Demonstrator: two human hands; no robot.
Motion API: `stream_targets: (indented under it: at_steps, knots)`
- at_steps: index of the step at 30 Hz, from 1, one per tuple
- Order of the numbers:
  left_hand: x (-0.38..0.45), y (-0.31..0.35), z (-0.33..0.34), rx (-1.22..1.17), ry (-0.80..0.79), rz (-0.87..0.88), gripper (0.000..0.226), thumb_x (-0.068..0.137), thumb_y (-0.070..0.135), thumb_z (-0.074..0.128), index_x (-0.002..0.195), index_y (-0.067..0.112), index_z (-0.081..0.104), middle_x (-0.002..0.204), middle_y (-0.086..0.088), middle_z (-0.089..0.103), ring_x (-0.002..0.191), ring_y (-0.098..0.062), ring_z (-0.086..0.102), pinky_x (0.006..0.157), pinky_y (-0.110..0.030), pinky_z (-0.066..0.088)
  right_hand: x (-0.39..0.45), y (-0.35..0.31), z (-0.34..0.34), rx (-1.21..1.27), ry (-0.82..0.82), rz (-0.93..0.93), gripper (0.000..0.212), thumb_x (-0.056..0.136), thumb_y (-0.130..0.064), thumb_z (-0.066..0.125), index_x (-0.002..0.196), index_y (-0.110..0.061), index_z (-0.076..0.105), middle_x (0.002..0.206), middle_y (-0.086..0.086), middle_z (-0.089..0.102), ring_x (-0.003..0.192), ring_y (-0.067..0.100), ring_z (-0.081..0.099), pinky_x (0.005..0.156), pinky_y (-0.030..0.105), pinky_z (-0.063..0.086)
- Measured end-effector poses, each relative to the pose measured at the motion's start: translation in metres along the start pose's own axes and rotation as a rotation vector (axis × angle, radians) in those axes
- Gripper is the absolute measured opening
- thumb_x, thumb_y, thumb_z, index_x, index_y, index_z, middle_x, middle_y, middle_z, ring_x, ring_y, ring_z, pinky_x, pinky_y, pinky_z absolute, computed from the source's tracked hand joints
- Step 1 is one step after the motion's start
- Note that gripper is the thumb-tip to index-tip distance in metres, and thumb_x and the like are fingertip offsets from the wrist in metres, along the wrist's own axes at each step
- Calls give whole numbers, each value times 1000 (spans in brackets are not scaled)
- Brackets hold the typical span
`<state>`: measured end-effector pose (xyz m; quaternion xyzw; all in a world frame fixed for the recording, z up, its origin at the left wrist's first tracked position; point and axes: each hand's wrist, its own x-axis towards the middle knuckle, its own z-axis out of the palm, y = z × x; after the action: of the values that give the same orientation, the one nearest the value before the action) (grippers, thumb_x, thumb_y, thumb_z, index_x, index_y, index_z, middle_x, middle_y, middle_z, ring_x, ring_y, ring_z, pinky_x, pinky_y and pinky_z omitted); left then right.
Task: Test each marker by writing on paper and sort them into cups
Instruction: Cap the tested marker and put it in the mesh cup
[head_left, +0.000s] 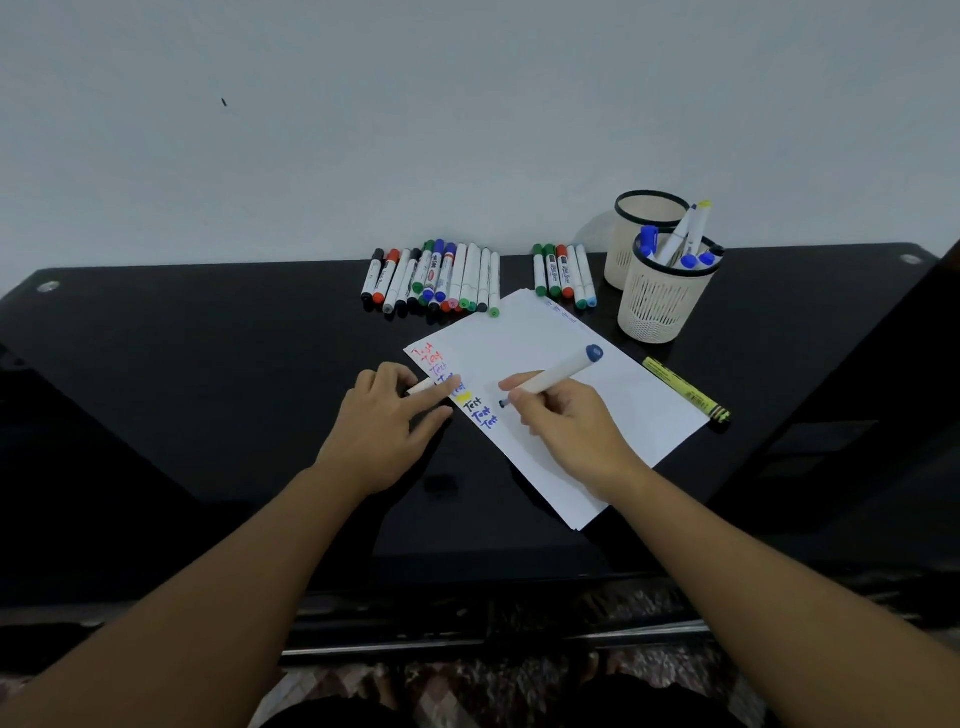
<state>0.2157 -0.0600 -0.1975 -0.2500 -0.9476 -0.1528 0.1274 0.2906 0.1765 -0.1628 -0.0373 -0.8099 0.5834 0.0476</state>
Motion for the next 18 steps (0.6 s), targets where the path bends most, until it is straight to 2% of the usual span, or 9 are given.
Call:
stream_targets:
  at_steps: [4, 7, 11, 15, 18]
  knots:
    - [1, -1, 1, -5, -31, -23, 55, 95, 69, 24, 137, 52, 57, 120, 10, 42, 101, -15, 38, 88, -36, 43, -4, -4, -4, -12, -19, -51, 15, 98, -32, 64, 106, -34, 76, 84, -1, 66, 91, 28, 64, 91, 47, 55]
    - [0, 1, 1, -35, -14, -23, 56, 94, 69, 28, 137, 48, 59, 119, 9, 46, 99, -16, 41, 88, -37, 44, -12, -1, -6, 5, -39, -74, 15, 98, -18, 64, 105, -30, 70, 86, -8, 68, 90, 31, 64, 86, 47, 53]
    - [-1, 1, -1, -46, -9, -26, 56, 94, 69, 30, 139, 49, 56, 119, 9, 47, 99, -16, 42, 89, -37, 45, -19, 5, -9, 12, -66, -74, 6, 99, -19, 66, 100, -25, 64, 93, -11, 67, 94, 30, 65, 92, 49, 53]
    - [0, 1, -1, -50, -14, -38, 56, 93, 69, 31, 138, 48, 58, 119, 9, 48, 100, -17, 43, 89, -39, 47, -17, 6, -11, -38, -71, -89, 8, 98, -37, 68, 94, -31, 69, 96, 10, 65, 93, 31, 59, 90, 51, 50]
    - [0, 1, 0, -48, -12, -43, 57, 93, 69, 31, 135, 46, 61, 120, 9, 49, 100, -17, 43, 90, -40, 47, -17, 7, -7, -40, -53, -105, 8, 98, -36, 69, 91, -33, 68, 95, 7, 65, 91, 27, 58, 86, 43, 50]
